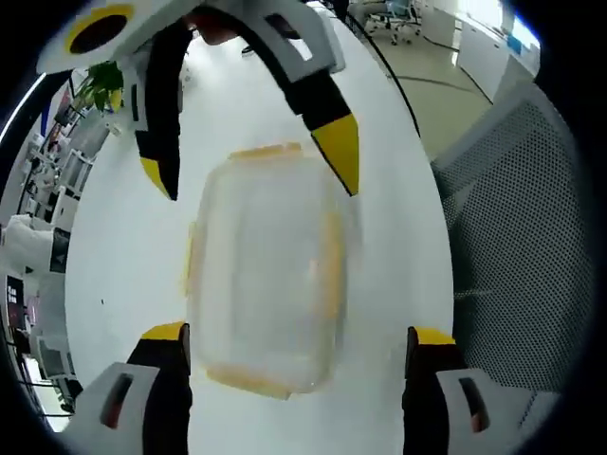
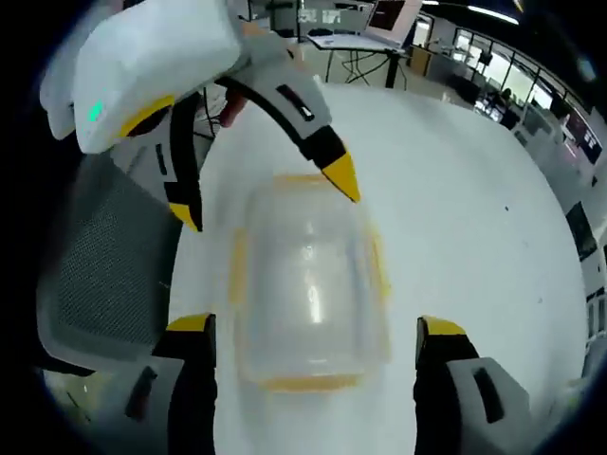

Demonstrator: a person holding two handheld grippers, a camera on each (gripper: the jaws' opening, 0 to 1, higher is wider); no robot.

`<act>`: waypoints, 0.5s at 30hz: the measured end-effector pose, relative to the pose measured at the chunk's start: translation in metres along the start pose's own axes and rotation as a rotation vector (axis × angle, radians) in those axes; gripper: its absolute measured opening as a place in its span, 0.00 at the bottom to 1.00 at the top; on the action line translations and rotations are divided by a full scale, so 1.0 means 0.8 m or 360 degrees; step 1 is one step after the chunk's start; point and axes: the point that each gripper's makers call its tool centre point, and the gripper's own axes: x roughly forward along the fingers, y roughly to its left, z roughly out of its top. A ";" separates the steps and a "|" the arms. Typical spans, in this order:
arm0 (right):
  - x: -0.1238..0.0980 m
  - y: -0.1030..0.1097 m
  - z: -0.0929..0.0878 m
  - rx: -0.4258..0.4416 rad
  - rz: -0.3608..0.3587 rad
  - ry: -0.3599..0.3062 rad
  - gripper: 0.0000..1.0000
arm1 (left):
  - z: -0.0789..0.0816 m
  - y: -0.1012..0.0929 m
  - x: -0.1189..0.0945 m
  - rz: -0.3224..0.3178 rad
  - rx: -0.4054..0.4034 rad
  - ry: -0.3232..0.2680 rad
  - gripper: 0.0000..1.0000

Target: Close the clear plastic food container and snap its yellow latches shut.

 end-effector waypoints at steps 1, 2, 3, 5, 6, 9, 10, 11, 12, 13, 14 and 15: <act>0.001 0.001 -0.002 -0.0011 -0.0003 0.0014 0.85 | -0.002 0.002 0.001 -0.0003 0.0001 0.0012 0.92; 0.003 0.001 -0.006 -0.0022 -0.0008 0.0040 0.85 | -0.005 0.004 0.003 -0.0005 0.0000 0.0020 0.92; 0.005 0.002 -0.007 -0.0032 -0.0010 0.0046 0.84 | -0.006 0.005 0.004 -0.0014 -0.0001 0.0026 0.92; 0.008 0.002 -0.010 -0.0054 -0.0022 0.0063 0.84 | -0.010 0.006 0.009 -0.0040 -0.0002 0.0051 0.92; 0.008 0.001 -0.010 -0.0068 -0.0030 0.0061 0.83 | -0.009 0.008 0.010 -0.0037 0.0019 0.0050 0.92; 0.009 0.000 -0.013 -0.0087 -0.0052 0.0080 0.81 | -0.008 0.015 0.014 -0.0037 0.0028 0.0051 0.91; 0.010 -0.001 -0.015 -0.0098 -0.0054 0.0095 0.81 | -0.008 0.019 0.016 -0.0037 0.0031 0.0054 0.91; 0.011 -0.001 -0.019 -0.0100 -0.0050 0.0113 0.81 | -0.008 0.021 0.019 -0.0038 0.0038 0.0062 0.91; 0.012 -0.001 -0.021 -0.0103 -0.0048 0.0127 0.80 | -0.009 0.023 0.020 -0.0036 0.0048 0.0074 0.91; 0.012 -0.001 -0.023 -0.0112 -0.0049 0.0132 0.80 | -0.010 0.026 0.021 -0.0034 0.0059 0.0084 0.91; 0.012 -0.001 -0.023 -0.0114 -0.0049 0.0134 0.80 | -0.010 0.027 0.023 -0.0033 0.0062 0.0089 0.91; 0.012 0.000 -0.024 -0.0114 -0.0047 0.0137 0.79 | -0.010 0.029 0.025 -0.0036 0.0065 0.0096 0.91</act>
